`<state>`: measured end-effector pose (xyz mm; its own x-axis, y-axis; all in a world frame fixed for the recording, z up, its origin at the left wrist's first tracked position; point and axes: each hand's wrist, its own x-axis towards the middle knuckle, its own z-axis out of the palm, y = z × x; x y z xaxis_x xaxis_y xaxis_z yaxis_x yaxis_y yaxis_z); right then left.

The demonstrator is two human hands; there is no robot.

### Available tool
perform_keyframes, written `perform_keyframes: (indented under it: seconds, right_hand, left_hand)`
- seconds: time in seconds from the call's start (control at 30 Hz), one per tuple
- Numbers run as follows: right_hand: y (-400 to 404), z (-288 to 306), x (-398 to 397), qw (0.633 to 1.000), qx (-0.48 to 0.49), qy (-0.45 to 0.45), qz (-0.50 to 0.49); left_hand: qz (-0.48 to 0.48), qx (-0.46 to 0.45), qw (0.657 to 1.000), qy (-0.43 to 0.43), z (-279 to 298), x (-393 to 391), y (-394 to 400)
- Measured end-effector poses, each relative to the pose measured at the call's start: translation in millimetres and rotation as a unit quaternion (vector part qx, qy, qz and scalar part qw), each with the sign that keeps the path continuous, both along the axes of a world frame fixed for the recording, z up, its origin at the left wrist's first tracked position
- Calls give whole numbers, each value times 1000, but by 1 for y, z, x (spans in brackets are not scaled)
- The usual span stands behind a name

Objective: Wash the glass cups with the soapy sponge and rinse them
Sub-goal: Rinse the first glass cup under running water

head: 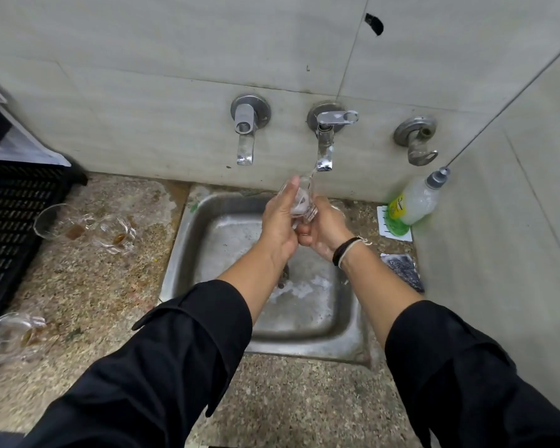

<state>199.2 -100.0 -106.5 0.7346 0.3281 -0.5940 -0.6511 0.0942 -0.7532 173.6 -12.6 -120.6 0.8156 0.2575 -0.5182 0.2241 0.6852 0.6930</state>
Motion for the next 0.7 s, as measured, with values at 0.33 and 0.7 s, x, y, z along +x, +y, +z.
perform_keyframes:
  seconds: [0.33,0.7]
  right_hand:
    - [-45,14,-7,560,-469,-622,281]
    - [-13,40,8,683,-500,-343,408]
  left_hand:
    - [-78,219,967,-105,-13,13,18]
    - [-132,355,914,-149,-22,25,17]
